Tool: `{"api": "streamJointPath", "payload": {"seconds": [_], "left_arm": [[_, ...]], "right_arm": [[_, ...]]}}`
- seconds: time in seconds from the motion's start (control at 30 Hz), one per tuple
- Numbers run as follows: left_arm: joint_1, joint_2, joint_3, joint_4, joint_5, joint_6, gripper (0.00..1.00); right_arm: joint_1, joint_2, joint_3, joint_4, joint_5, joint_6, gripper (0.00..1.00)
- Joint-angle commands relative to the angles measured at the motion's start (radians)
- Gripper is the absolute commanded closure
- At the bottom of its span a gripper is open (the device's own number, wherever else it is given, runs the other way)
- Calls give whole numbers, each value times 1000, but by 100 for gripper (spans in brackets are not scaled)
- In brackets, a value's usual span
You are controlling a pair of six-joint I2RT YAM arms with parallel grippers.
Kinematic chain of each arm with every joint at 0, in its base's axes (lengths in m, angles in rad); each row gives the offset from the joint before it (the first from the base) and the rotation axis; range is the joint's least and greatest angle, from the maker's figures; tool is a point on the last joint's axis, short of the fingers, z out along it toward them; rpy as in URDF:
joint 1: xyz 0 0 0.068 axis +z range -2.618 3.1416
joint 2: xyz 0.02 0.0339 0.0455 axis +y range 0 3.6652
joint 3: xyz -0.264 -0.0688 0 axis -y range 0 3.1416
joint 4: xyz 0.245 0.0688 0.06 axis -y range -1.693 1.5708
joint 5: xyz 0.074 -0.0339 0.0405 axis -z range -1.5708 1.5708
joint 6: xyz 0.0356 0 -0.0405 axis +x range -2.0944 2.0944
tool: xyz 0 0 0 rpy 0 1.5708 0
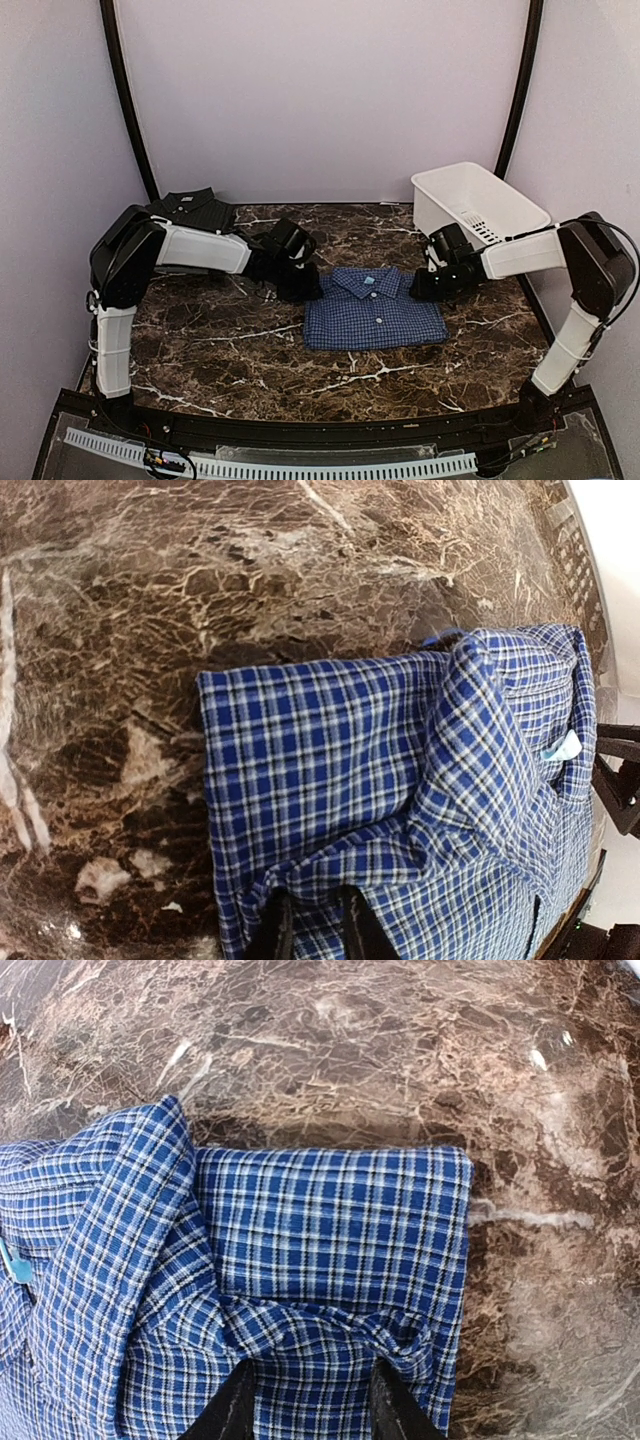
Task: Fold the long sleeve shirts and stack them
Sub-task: Adjust the square-folded shirt at the center of the board, then move the square-folded shirt to the center of the board.
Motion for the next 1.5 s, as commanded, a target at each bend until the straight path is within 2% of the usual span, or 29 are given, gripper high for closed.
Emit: {"api": "streamJointPath", "payload": {"seconds": [0.0, 0.27, 0.37, 0.5, 0.63, 0.73, 0.97, 1.13, 1.33, 1.47], "left_arm": [[-6, -2, 69, -94, -4, 32, 82], [11, -77, 147, -178, -51, 99, 73], [32, -136, 147, -198, -77, 117, 68], [74, -216, 116, -227, -129, 138, 62], [135, -321, 21, -226, -180, 133, 59], [185, -399, -98, -206, -239, 104, 58], [317, -577, -354, -126, -261, -17, 57], [432, -645, -502, -19, -206, -108, 57], [553, -657, -659, 141, -117, -202, 58], [617, -622, -707, 275, -46, -246, 59]], "right_arm": [[-3, -22, -11, -88, 4, -6, 63], [-3, -134, 71, -141, -38, -30, 57], [-3, -185, 99, -146, -63, -32, 51], [-3, -260, 125, -131, -86, -29, 39], [-3, -328, 134, -91, -101, -25, 25], [-4, -367, 140, -61, -113, -23, 20], [-4, -450, 123, 45, -166, -2, 15], [-4, -533, 105, 120, -180, 15, 14], [-4, -594, 119, 115, -160, 16, 13], [-5, -613, 138, 87, -147, 8, 13]]}}
